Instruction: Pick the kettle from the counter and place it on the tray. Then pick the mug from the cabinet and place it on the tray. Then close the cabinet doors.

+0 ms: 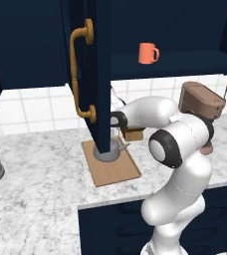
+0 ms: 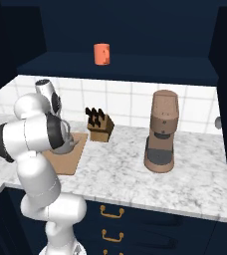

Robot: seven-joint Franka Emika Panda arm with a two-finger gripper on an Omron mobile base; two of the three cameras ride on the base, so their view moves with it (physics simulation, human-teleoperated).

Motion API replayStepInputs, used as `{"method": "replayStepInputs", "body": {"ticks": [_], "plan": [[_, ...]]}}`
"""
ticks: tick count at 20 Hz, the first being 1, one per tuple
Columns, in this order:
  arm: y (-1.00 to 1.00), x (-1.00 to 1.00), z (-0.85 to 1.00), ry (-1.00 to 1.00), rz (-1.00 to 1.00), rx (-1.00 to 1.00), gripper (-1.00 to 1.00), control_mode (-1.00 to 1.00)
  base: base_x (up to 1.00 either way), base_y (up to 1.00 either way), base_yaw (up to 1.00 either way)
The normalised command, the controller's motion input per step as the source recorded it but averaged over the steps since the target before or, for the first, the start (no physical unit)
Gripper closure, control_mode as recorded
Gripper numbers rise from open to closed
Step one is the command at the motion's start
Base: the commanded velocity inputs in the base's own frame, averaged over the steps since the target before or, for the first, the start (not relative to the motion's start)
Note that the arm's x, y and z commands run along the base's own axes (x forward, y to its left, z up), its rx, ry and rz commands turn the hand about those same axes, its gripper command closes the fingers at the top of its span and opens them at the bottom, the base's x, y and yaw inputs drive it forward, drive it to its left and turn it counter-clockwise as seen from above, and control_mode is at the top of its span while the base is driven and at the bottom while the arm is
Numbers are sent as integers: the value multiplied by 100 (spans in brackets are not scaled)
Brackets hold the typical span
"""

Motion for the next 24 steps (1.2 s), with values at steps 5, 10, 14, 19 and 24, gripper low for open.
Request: {"method": "replayStepInputs", "body": {"ticks": [5, 10, 14, 19, 24], "plan": [[0, -14, -9, 0, 0, 0, -100, -100, 0, 0, 0], [0, -33, -9, -2, 0, 1, -100, -100, 0, 0, 0], [2, -22, 9, -6, -3, 6, -100, -100, 0, 0, 0], [2, -27, 37, -2, -12, 7, -100, -100, 0, 0, 0], [-2, -15, 79, -3, -12, 0, -100, -100, 0, 0, 0]]}}
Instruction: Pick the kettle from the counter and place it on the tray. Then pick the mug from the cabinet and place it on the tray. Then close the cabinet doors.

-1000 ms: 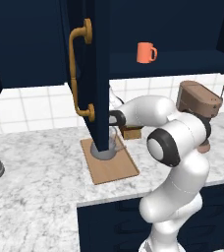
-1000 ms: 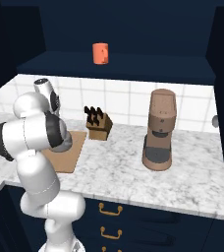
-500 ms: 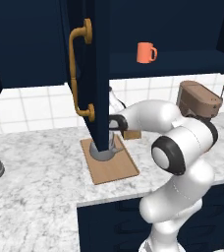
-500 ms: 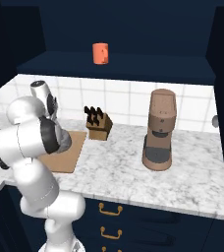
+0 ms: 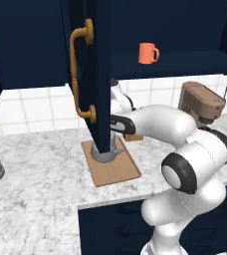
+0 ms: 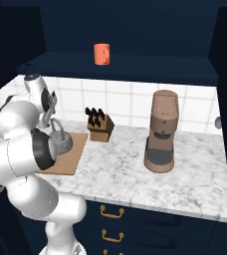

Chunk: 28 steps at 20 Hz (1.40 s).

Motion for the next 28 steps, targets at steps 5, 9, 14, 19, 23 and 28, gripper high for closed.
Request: {"method": "replayStepInputs", "body": {"ticks": [5, 9, 14, 19, 23, 28], "plan": [[-21, -50, 49, -5, -25, 3, -100, -100, 0, 0, 0], [-39, -65, 11, -12, -30, 12, -100, -100, 0, 0, 0], [-55, -70, 3, -22, -16, 20, -100, -100, 0, 0, 0], [-54, -78, 1, -30, -6, 20, -100, -100, 0, 0, 0], [-45, -33, 15, -10, 0, 23, -100, -100, 0, 0, 0], [-26, -24, 51, -18, -1, 5, -100, -100, 0, 0, 0]]}}
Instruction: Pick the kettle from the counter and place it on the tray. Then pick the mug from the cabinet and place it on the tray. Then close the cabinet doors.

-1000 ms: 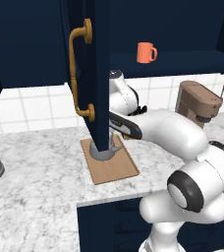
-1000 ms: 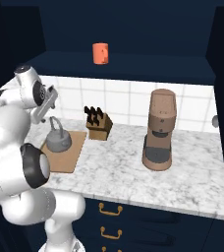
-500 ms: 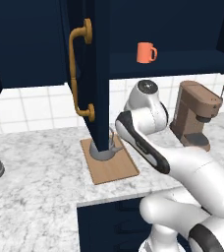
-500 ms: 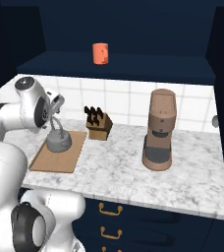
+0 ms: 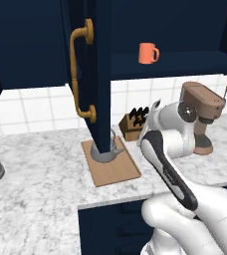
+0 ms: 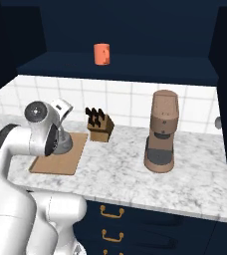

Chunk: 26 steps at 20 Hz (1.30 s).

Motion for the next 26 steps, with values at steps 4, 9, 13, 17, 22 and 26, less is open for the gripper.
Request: {"method": "replayStepInputs", "body": {"ticks": [4, 9, 13, 17, 22, 26], "plan": [[-21, -51, 64, -33, -12, 18, -100, -100, 0, 0, 0], [-8, -55, 73, -41, -22, 19, -100, -100, 0, 0, 0], [-35, -8, 100, -9, -20, 12, -100, -100, 0, 0, 0], [-59, -4, 96, 0, -14, 9, -100, -100, 0, 0, 0], [-60, -28, 73, 1, 0, 20, -100, -100, 0, 0, 0], [-46, -10, 14, 4, -1, 20, -100, -100, 0, 0, 0]]}}
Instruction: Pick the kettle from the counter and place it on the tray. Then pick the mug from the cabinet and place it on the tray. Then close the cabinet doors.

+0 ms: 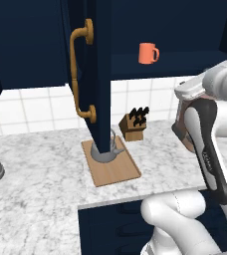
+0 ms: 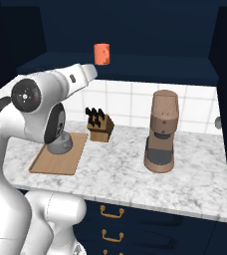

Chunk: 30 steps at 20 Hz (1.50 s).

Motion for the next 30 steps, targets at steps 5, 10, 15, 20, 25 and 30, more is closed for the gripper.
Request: {"method": "replayStepInputs", "body": {"ticks": [5, 10, 15, 20, 25, 30], "plan": [[-7, 0, 2, 3, 0, 17, -100, -100, 0, 0, 0], [-3, 0, 2, 0, 0, 15, -100, -100, 0, 0, 0], [-18, 0, 12, -5, 0, 16, -100, -100, 0, 0, 0], [-16, 32, 10, 0, 0, 10, -100, -100, 0, 0, 0], [-7, 51, 23, 1, 1, 2, -100, -100, 0, 0, 0], [-17, 49, 24, 2, 4, 0, -100, -100, 0, 0, 0]]}}
